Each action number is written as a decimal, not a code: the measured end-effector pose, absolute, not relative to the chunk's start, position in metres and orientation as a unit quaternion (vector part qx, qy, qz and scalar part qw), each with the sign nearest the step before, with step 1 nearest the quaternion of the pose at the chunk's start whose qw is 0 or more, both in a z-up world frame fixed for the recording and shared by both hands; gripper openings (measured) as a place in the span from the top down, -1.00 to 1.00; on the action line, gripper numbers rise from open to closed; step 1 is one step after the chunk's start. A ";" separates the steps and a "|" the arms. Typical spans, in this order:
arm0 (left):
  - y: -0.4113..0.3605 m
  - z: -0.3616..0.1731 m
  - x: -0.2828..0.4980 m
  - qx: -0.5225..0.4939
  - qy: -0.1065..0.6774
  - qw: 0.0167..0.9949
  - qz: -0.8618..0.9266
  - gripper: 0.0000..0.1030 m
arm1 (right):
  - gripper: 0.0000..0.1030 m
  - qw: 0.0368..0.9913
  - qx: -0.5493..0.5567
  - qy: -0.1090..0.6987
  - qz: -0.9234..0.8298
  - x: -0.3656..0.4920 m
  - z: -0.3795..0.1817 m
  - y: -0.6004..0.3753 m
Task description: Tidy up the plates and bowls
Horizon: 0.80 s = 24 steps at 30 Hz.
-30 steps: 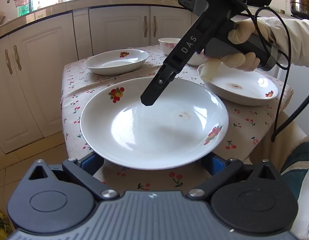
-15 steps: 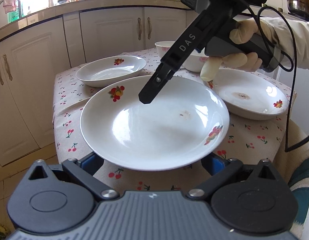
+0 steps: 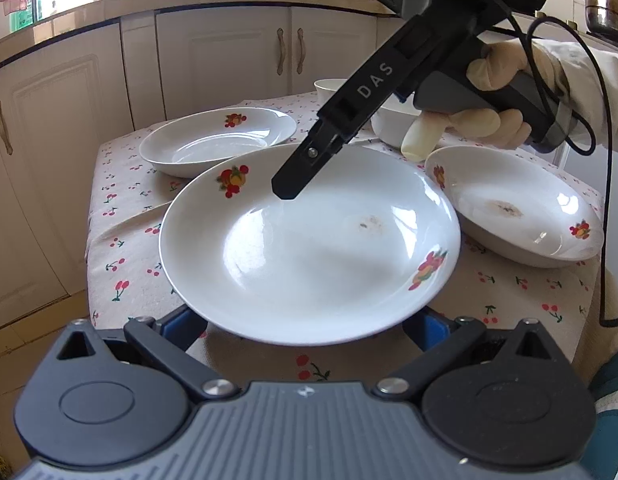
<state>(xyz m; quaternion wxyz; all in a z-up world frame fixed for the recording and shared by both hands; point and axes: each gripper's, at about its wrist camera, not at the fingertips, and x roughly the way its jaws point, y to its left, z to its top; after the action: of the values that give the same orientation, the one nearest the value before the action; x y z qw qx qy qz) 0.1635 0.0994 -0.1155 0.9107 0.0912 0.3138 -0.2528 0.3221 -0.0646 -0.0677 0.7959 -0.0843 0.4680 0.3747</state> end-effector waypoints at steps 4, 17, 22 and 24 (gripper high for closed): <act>0.099 -0.116 0.166 0.094 0.320 0.909 -0.252 -0.98 | -0.60 0.794 -0.083 0.472 0.374 0.325 -0.072 -0.064; 0.099 -0.115 0.160 0.098 0.322 0.909 -0.244 -0.99 | -0.96 0.796 -0.094 0.459 0.383 0.315 -0.067 -0.062; 0.107 -0.111 0.143 0.090 0.319 0.915 -0.231 -0.99 | -0.97 0.807 -0.102 0.443 0.378 0.299 -0.052 -0.070; 0.110 -0.108 0.135 0.084 0.315 0.919 -0.220 -0.99 | -0.97 0.811 -0.099 0.435 0.378 0.291 -0.045 -0.076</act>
<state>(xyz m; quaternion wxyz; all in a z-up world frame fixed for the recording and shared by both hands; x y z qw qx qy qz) 0.1347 0.1098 -0.1077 0.9193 0.0840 0.3150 -0.2204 0.2913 -0.0757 -0.0450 0.8113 -0.0991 0.4348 0.3780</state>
